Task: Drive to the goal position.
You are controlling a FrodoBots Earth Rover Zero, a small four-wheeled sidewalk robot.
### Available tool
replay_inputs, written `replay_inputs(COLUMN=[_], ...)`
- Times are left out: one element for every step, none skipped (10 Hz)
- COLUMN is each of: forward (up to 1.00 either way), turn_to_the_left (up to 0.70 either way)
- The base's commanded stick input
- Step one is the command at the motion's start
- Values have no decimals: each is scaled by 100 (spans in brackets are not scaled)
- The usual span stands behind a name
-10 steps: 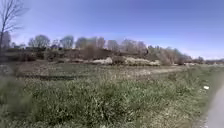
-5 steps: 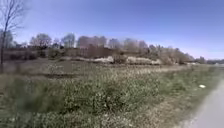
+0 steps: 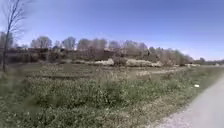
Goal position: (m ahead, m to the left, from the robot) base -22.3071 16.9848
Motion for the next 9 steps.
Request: replay_inputs(forward=[0,0,0,0,0,0,0,0,0], turn_to_the_left=[-45,-45,-45,-45,-45,-45,-45,-45,-45])
